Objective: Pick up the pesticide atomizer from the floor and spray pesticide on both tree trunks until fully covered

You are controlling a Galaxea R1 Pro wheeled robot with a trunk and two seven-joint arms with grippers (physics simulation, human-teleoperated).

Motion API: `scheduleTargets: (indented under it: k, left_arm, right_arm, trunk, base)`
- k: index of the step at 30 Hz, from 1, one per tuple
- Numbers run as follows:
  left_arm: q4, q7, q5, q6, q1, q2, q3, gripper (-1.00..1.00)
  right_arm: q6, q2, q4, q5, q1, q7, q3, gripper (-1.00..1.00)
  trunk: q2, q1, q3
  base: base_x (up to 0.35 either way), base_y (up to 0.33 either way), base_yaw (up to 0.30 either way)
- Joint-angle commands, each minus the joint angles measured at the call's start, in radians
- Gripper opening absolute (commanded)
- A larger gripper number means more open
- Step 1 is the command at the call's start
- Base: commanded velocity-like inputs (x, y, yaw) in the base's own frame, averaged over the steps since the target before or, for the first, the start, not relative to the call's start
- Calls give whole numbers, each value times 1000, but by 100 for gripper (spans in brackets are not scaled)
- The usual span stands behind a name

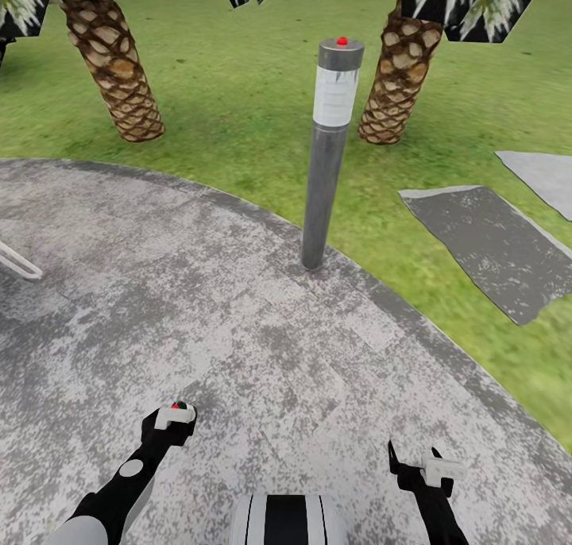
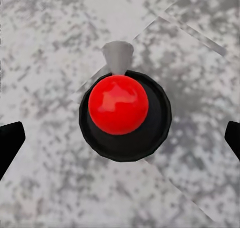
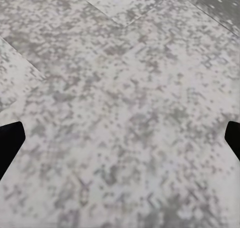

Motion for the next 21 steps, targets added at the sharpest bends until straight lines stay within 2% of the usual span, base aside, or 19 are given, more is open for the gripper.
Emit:
scheduleTargets:
  k: [1,11,12,21]
  left_arm:
    - [-1,0,1,0,0,0,0,100]
    - [-1,0,2,1,0,0,1,100]
    - [-1,0,2,1,0,0,1,-100]
    - [-1,0,2,1,0,0,2,-100]
  right_arm:
    - [0,0,0,0,1,0,0,100]
    - [0,0,0,0,0,0,1,100]
    - [0,0,0,0,0,0,0,100]
    - [0,0,2,0,0,0,0,100]
  trunk:
    - [0,0,0]
    - [0,0,0]
    - [0,0,0]
    - [0,0,0]
  base:
    - [6,0,0]
    - [29,0,0]
    - [1,0,0]
    - [0,0,0]
